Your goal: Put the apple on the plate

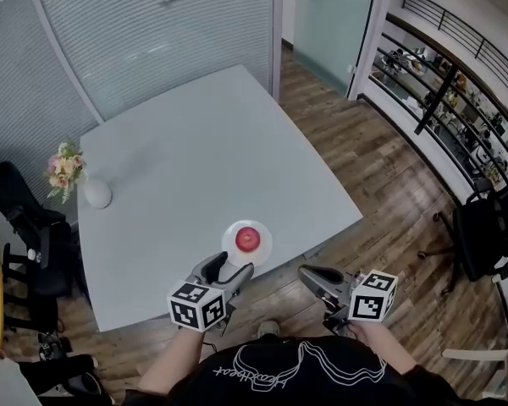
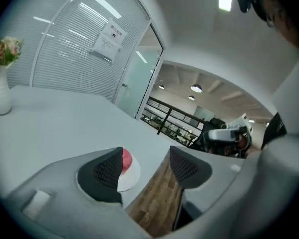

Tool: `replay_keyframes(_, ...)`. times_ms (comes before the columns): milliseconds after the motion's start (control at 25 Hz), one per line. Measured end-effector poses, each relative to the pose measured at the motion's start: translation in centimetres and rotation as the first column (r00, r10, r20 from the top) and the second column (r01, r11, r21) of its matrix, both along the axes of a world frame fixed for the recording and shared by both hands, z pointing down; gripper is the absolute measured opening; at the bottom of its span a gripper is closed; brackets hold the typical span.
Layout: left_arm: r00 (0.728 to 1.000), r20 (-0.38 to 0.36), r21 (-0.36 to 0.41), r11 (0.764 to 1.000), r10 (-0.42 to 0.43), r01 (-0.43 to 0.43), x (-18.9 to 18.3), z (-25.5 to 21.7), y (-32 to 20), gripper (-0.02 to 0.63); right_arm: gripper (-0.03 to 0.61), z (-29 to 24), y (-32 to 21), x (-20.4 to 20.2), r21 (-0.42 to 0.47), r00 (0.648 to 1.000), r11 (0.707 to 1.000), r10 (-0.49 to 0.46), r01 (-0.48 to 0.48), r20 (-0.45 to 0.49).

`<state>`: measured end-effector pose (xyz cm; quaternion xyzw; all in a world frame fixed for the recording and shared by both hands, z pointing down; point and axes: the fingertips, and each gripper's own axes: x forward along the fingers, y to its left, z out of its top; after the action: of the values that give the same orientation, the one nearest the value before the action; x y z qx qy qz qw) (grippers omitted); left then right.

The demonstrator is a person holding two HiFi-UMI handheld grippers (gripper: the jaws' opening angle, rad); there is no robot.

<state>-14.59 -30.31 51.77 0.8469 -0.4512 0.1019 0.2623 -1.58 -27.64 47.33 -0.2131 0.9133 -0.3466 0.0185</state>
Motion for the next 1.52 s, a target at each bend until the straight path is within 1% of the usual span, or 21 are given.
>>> replay_keyframes(80, 0.998, -0.060, 0.015, 1.000, 0.019, -0.019, 0.7, -1.9, 1.3, 0.301, 0.009, -0.8, 0.6, -0.3, 0.026, 1.000, 1.000, -0.015, 0.015, 0.000)
replay_keyframes(240, 0.988, -0.106, 0.076, 0.992, 0.110, -0.102, 2.1, -5.1, 4.1, 0.270, 0.009, -1.7, 1.8, -1.1, 0.073, 0.999, 0.996, -0.040, 0.042, -0.025)
replay_keyframes(320, 0.981, -0.137, 0.103, 0.987, 0.134, -0.120, 2.7, -6.6, 5.2, 0.221, 0.009, -2.1, 2.4, -1.4, 0.074, 0.998, 0.996, -0.053, 0.055, -0.023)
replay_keyframes(440, 0.972, -0.162, 0.118, 0.981, 0.171, -0.153, 3.8, -8.0, 6.9, 0.118, 0.009, -2.9, 3.5, -1.2, 0.095, 0.998, 0.993, -0.063, 0.065, -0.027)
replay_keyframes(520, 0.964, -0.175, 0.130, 0.975, 0.201, -0.180, 4.6, -8.8, 7.9, 0.072, 0.009, -3.4, 4.2, -1.0, 0.117, 0.997, 0.991, -0.064, 0.068, -0.034)
replay_keyframes(640, 0.952, -0.190, 0.149, 0.965, 0.240, -0.214, 5.5, -9.8, 9.0, 0.025, 0.009, -3.6, 5.0, -1.0, 0.121, 0.997, 0.990, -0.068, 0.072, -0.039)
replay_keyframes(760, 0.956, -0.155, 0.169, 0.960, 0.250, -0.224, 5.9, -10.1, 9.5, 0.014, 0.008, -3.4, 5.8, -1.0, 0.120, 0.995, 0.989, -0.080, 0.086, -0.050)
replay_keyframes(920, 0.959, -0.131, 0.192, 0.956, 0.250, -0.223, 6.0, -10.7, 10.1, 0.014, 0.008, -4.1, 6.5, -1.3, 0.162, 0.995, 0.983, -0.075, 0.084, -0.060)
replay_keyframes(1200, 0.959, -0.132, 0.205, 0.954, 0.251, -0.221, 5.8, -11.0, 9.9, 0.014, 0.008, -4.7, 6.7, -1.8, 0.178, 0.994, 0.980, -0.081, 0.094, -0.076)
replay_keyframes(1400, 0.953, -0.159, 0.194, 0.955, 0.258, -0.226, 5.4, -10.8, 9.4, 0.014, 0.008, -4.6, 6.4, -2.3, 0.189, 0.992, 0.978, -0.075, 0.093, -0.099)
replay_keyframes(1520, 0.953, -0.145, 0.198, 0.952, 0.266, -0.235, 5.4, -10.8, 9.0, 0.014, 0.008, -4.6, 6.1, -2.3, 0.190, 0.992, 0.978, -0.073, 0.092, -0.103)
